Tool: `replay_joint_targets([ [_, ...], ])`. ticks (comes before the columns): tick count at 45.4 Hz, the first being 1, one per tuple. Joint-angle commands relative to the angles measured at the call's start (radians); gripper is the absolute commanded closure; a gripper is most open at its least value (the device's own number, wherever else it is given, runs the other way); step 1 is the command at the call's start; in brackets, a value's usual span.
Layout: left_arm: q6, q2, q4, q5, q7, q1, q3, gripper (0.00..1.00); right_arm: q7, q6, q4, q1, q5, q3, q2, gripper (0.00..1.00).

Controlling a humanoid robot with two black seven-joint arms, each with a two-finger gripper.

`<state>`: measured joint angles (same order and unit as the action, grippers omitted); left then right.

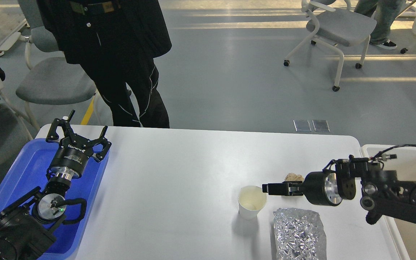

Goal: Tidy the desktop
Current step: 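Close the right gripper around the white paper cup's rim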

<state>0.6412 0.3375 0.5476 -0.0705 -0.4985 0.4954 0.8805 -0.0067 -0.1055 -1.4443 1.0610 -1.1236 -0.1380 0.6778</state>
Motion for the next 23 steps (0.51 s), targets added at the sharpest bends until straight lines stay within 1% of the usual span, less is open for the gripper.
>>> replay_joint_targets([
  [1,0.000,0.000,0.000,0.000,0.000,0.000,0.000,0.00,-0.010,0.001,0.056,0.079,0.007,-0.069,-0.089,0.00],
  [7,0.000,0.000,0.000,0.000,0.000,0.000,0.000,0.00,-0.012,0.009,0.076,0.079,0.007,-0.103,-0.127,0.00],
  [10,0.000,0.000,0.000,0.000,0.000,0.000,0.000,0.00,-0.012,0.013,0.100,0.074,0.010,-0.115,-0.176,0.01],
  [14,0.000,0.000,0.000,0.000,0.000,0.000,0.000,0.00,-0.013,0.015,0.116,0.066,0.008,-0.137,-0.211,0.02],
  [23,0.000,0.000,0.000,0.000,0.000,0.000,0.000,0.00,-0.012,0.032,0.200,0.045,0.002,-0.157,-0.254,0.02],
])
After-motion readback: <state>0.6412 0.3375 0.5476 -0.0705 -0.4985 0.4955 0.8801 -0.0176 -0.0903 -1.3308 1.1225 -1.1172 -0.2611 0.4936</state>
